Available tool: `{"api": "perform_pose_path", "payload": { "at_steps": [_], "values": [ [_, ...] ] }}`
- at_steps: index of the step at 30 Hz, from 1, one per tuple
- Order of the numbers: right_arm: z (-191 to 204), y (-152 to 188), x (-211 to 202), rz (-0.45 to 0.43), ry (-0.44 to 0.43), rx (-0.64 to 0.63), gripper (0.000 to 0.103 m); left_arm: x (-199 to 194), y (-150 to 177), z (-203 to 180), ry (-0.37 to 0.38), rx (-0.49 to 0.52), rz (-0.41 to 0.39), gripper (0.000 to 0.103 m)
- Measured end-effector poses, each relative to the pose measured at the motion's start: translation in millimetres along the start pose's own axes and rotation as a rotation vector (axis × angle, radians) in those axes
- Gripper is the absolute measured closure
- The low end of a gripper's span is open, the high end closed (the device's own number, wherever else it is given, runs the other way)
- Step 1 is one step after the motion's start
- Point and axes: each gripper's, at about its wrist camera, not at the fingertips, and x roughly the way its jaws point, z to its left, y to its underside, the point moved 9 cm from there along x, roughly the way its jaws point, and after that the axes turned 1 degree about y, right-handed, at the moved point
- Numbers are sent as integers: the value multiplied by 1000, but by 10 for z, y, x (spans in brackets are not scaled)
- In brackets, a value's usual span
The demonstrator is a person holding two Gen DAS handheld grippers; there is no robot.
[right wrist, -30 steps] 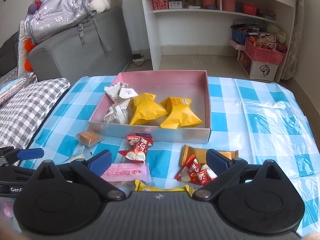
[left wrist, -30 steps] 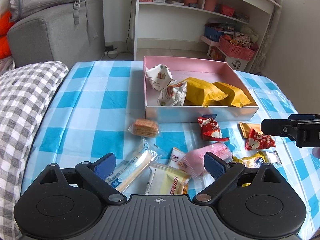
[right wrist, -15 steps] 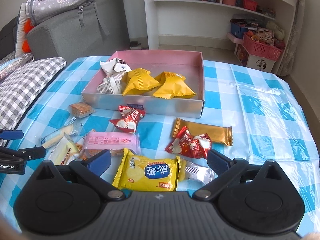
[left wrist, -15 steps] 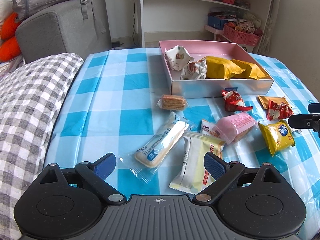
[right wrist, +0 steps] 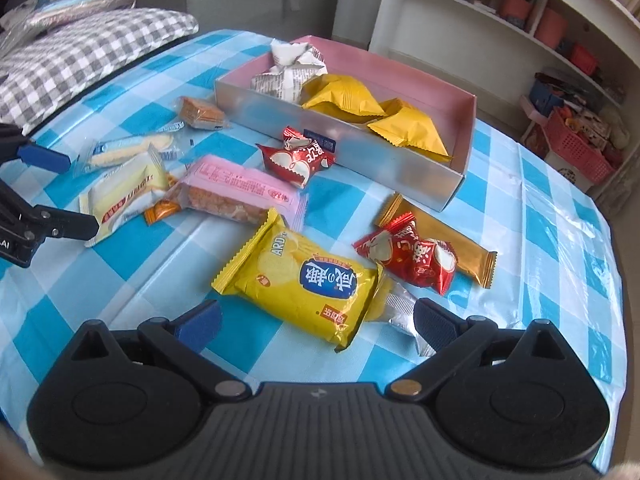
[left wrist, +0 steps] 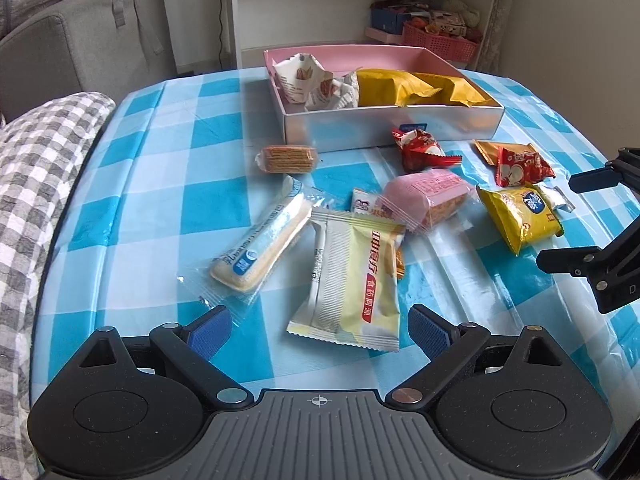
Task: Organize snacks
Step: 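Grasp the yellow ARD biscuit pack with the right tool while the left tool grasps the white bread bag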
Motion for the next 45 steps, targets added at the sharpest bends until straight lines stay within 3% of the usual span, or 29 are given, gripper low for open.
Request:
{"api": "perform_pose_path", "payload": {
  "at_steps": [8, 14, 18, 23, 31, 37, 45],
  "values": [
    [-51, -66, 128, -6, 28, -93, 4, 125, -24, -108, 10, 8, -17, 7],
    [17, -114, 253, 1, -34, -78, 16, 111, -123, -124, 14, 15, -78, 10],
    [115, -130, 301, 5, -49, -87, 22, 102, -187, -172, 57, 19, -101, 16],
    [212, -141, 258, 15, -92, -103, 30, 146, -182, -231, 88, 69, -70, 27],
    [389, -137, 86, 48, -219, -108, 23, 185, -68, -285, 124, 130, 10, 35],
    [426, -141, 137, 46, -193, -135, 19, 216, -53, -341, 93, 169, 1, 35],
    [464, -111, 192, 44, -179, -155, 26, 228, -64, -364, 74, 186, -12, 36]
  ]
}}
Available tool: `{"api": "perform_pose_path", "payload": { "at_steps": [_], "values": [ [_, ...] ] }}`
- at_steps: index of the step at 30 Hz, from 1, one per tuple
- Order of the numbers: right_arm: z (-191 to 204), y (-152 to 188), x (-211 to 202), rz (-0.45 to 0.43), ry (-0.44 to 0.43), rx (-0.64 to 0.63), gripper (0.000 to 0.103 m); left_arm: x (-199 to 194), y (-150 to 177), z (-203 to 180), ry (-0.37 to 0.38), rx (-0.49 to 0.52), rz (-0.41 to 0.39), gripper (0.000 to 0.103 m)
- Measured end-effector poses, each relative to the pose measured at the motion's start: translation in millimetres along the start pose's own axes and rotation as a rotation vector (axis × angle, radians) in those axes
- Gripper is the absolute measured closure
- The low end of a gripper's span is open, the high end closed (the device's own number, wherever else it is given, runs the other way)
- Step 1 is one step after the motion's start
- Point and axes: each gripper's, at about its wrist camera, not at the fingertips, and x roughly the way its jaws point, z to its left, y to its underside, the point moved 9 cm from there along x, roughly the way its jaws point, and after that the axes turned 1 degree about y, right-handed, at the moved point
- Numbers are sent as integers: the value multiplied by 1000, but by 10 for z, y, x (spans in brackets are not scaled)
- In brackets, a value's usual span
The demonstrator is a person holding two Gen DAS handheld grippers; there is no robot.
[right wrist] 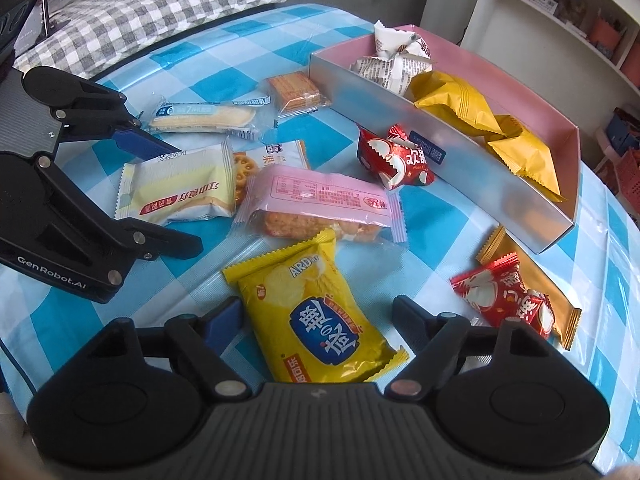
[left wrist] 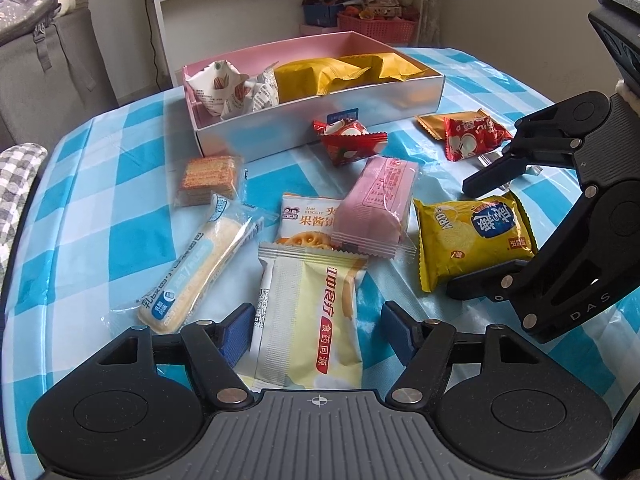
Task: Organize snacks
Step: 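Grasp the yellow ARD biscuit pack with the right tool while the left tool grasps the white bread bag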
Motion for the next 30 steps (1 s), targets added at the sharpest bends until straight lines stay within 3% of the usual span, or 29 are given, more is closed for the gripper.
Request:
{"api": "perform_pose_path", "payload": {
  "at_steps": [4, 5, 7, 21, 30],
  "values": [
    [12, -23, -20, -14, 2, 1, 42, -18, -15, 12, -5, -4, -3, 53],
    [10, -33, -25, -16, 6, 0, 50, -25, -17, 15, -5, -6, -3, 55],
    [4, -50, -30, -19, 7, 2, 55, -35, -14, 13, -8, -4, -2, 56],
    [18, -124, -229, -71, 1, 6, 56, -201, -76, 69, -21, -53, 9, 58],
    [-115, -206, -372, -95, 25, 101, 56, -384, -249, 87, -11, -81, -21, 58]
  ]
}}
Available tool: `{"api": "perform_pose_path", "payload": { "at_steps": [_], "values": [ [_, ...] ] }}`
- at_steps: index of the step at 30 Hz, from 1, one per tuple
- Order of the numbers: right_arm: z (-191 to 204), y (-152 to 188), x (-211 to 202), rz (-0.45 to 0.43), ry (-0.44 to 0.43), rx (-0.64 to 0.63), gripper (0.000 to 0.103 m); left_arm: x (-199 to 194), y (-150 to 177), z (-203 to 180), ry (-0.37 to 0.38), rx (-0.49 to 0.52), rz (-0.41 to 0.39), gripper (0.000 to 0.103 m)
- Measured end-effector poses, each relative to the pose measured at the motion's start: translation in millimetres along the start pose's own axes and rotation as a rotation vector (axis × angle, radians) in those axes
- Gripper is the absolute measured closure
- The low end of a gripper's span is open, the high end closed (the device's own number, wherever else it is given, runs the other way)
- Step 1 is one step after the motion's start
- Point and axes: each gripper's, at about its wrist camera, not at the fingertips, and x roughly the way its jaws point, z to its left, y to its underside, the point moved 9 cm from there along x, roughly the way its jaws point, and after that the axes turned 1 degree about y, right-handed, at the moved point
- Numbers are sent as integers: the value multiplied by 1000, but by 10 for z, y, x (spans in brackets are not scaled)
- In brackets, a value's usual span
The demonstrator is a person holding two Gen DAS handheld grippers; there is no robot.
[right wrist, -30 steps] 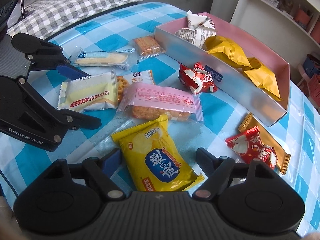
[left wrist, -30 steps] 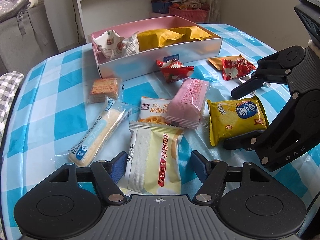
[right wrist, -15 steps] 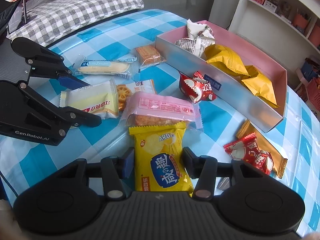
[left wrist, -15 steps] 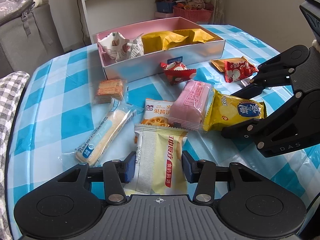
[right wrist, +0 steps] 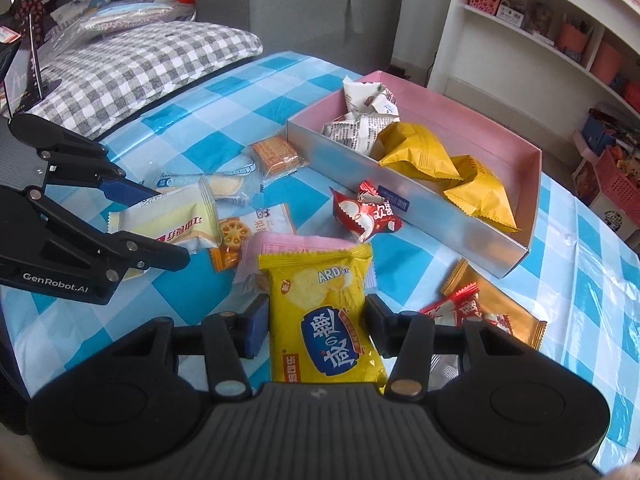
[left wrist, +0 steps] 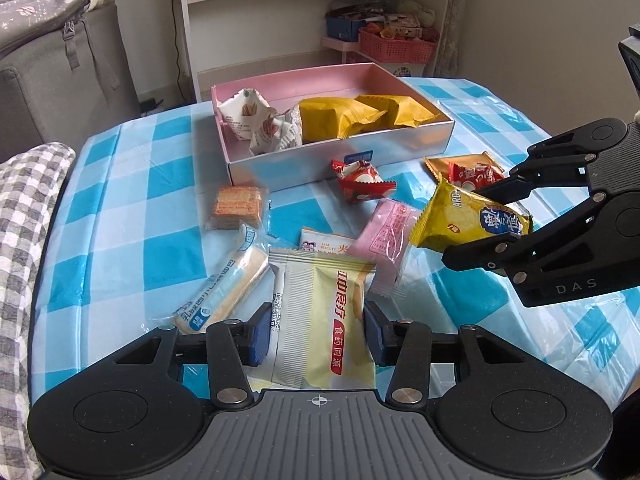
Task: Organize snacks
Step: 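Carry both packs into the pink tray and open both tools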
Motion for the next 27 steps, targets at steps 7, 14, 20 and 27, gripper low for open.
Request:
{"api": "perform_pose_path", "payload": {
  "at_steps": [7, 14, 20, 27],
  "values": [
    [-264, -120, -45, -9, 47, 105, 56, -54, -226, 36, -6, -28, -32, 58],
    [-517, -234, -96, -23, 82, 202, 56, -61, -450, 118, 1, -110, -47, 58],
    [-784, -346, -115, -50, 107, 321, 56, 23, -653, 181, -1, -187, -56, 58],
    [-1037, -437, 7, -62, 136, 446, 56, 200, -882, 197, -14, -261, -72, 58]
  ]
}}
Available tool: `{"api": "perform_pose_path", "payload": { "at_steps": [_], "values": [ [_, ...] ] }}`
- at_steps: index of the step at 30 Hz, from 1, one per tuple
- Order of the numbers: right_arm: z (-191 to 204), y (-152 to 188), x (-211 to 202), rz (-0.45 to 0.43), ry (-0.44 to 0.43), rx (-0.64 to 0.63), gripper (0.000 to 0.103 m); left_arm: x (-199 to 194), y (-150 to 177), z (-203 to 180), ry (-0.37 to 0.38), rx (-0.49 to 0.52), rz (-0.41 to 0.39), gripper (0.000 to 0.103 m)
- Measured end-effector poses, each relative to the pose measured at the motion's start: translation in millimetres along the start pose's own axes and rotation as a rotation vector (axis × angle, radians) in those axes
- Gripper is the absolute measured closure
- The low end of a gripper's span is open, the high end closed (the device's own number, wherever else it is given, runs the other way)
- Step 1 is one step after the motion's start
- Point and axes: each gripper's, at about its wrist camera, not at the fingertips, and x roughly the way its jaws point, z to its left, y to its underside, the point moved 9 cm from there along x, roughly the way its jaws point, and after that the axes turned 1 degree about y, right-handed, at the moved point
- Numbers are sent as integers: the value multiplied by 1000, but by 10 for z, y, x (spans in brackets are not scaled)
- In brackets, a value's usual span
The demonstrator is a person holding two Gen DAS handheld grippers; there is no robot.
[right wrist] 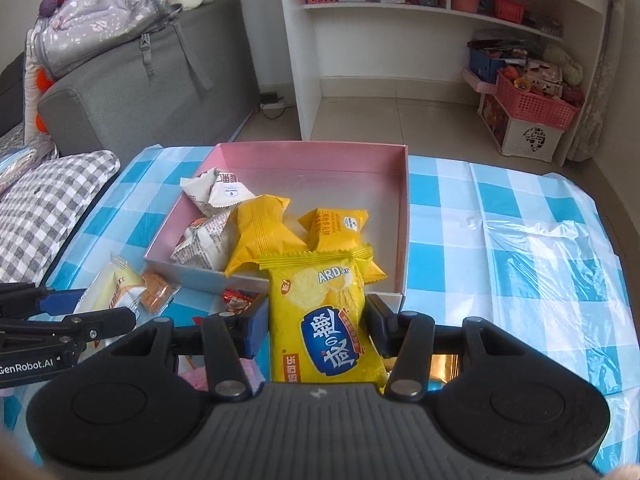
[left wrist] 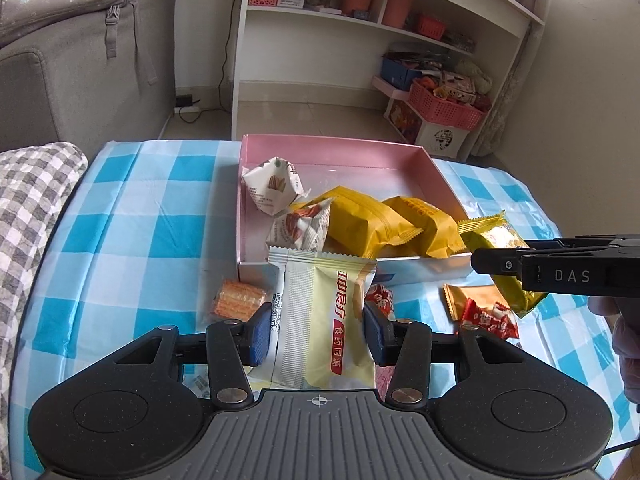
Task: Organize snacks
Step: 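Carry both packs into the pink tray and open both tools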
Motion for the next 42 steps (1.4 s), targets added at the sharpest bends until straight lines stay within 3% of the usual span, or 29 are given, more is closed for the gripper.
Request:
{"api": "perform_pose_path", "payload": {
  "at_steps": [8, 16, 23, 39, 42],
  "values": [
    [-99, -222, 283, -5, -1, 169, 56, 266, -326, -160, -6, -21, -29, 58],
    [-318, -560, 577, -41, 57, 193, 56, 681, -864, -171, -27, 36, -80, 58],
    [-427, -704, 803, -60, 49, 199, 56, 1097, -1102, -117, -38, 65, -89, 58],
    [-469, -847, 955, -74, 48, 222, 54, 1556, -1193, -111, -82, 72, -69, 55],
    [-461, -840, 923, -79, 56, 213, 42, 1540, -1181, -106, -89, 76, -68, 47]
  ]
}}
